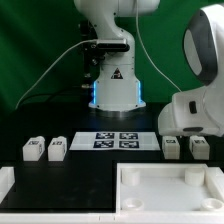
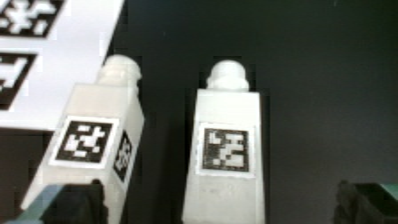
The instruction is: Assemble one leg
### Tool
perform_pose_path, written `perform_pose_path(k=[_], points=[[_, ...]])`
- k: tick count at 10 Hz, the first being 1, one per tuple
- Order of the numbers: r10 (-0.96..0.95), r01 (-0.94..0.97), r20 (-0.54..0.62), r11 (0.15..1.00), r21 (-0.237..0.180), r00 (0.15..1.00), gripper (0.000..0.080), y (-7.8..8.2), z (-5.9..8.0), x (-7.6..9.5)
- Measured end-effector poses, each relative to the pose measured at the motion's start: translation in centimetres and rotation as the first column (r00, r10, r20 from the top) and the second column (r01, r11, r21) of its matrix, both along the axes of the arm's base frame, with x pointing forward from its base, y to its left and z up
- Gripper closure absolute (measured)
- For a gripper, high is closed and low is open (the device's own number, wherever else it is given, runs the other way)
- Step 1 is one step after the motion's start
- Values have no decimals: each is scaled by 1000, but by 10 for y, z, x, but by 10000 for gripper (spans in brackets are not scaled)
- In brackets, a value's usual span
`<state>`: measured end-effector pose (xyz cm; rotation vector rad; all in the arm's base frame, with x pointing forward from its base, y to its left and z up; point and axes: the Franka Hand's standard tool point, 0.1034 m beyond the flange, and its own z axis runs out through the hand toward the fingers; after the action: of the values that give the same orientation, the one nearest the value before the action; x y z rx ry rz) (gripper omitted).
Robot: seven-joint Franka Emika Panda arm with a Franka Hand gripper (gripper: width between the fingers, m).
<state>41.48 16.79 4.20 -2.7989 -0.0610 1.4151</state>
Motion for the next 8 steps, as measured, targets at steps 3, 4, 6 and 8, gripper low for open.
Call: perform_pose_path(k=[3, 4, 6, 8], points=[[-11, 11, 11, 1000, -4, 1000, 150, 2, -17, -7], [-8, 8, 11, 1000, -7, 1000, 150, 5, -21, -10], [1, -1, 16, 1000, -8, 1000, 150, 10, -28, -18], [9, -9, 3, 1000, -17, 1000, 150, 14, -33, -24]])
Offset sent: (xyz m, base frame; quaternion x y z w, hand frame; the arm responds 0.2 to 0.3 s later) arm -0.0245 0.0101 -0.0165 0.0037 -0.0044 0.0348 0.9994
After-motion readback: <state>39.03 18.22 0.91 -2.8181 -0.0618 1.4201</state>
